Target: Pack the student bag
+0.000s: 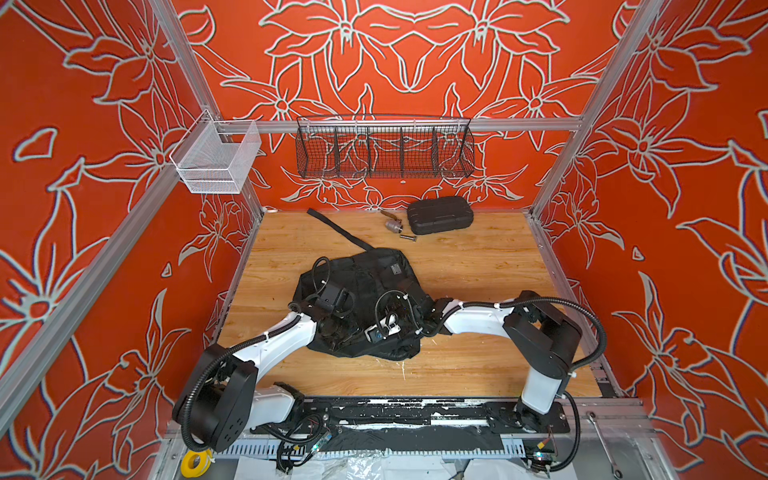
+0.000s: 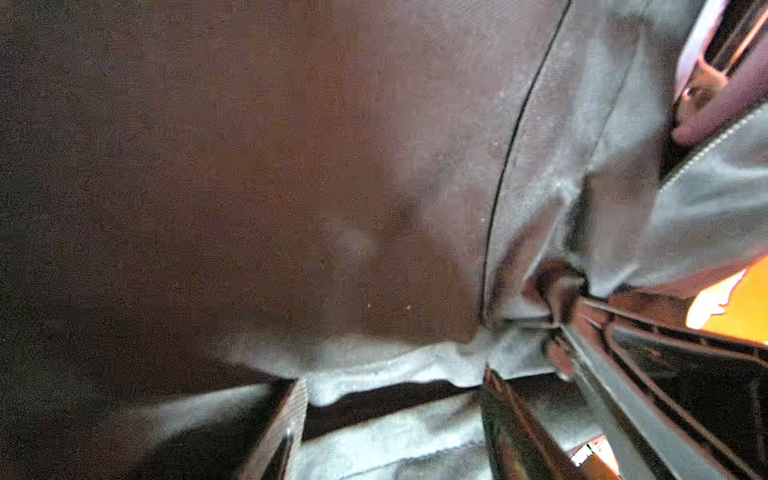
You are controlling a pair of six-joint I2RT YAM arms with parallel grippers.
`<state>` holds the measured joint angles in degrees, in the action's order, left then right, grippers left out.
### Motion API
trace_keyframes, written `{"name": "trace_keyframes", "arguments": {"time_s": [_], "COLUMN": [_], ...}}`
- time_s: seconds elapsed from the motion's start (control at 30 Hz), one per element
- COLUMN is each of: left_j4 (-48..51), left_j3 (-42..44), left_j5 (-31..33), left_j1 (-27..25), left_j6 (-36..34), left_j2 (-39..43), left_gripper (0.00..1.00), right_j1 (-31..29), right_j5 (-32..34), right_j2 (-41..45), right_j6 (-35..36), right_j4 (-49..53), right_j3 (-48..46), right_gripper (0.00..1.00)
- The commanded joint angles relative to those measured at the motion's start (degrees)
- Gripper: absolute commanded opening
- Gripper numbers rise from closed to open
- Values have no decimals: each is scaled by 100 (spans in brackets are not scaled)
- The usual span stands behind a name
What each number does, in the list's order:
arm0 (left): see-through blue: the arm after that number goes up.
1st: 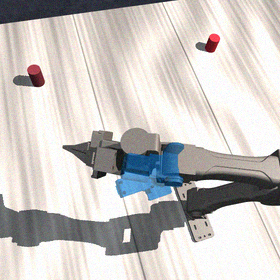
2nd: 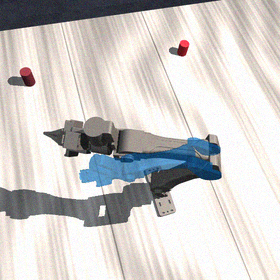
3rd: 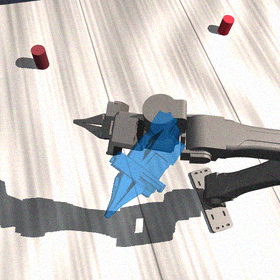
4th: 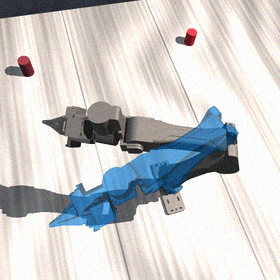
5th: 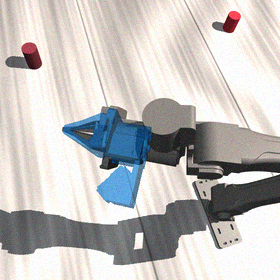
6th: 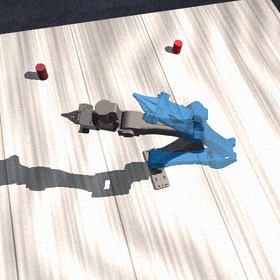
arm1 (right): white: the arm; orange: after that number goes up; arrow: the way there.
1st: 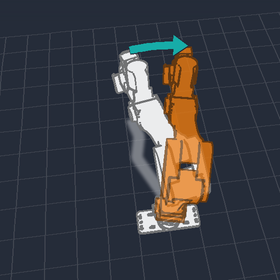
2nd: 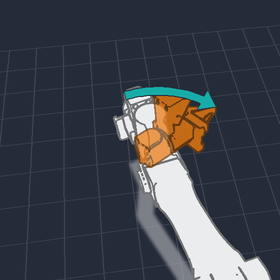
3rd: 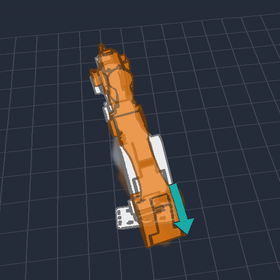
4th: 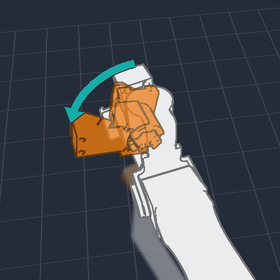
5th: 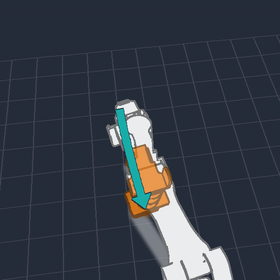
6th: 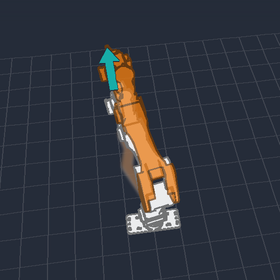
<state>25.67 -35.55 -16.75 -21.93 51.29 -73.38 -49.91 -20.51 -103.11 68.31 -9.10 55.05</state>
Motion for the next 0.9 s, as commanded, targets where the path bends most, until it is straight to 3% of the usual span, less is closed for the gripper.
{"name": "trace_keyframes", "arguments": {"time_s": [0.0,0.1,0.37,0.47,0.7,0.87], "left_j4": [487,528,545,552,650,672], "left_j3": [267,290,330,322,376,409], "left_j5": [209,206,215,212,331,317], "left_j1": [99,158,251,251,251,260], "left_j6": [-4,-40,-88,-118,-137,-179], "left_j2": [-67,-27,43,35,87,-32], "left_gripper": [68,67,67,67,66,66], "right_j1": [311,563,714,769,952,1033], "right_j5": [-1189,-2135,-2062,-2027,-2115,-1839], "right_j2": [367,380,288,134,6,-287], "right_j6": [-681,-790,-381,-955,-3247,-4216], "right_j4": [311,1246,2262,2110,1068,1074], "right_j3": [174,594,942,1124,1300,1841], "right_gripper": [0,0,1,0,0,0]}}
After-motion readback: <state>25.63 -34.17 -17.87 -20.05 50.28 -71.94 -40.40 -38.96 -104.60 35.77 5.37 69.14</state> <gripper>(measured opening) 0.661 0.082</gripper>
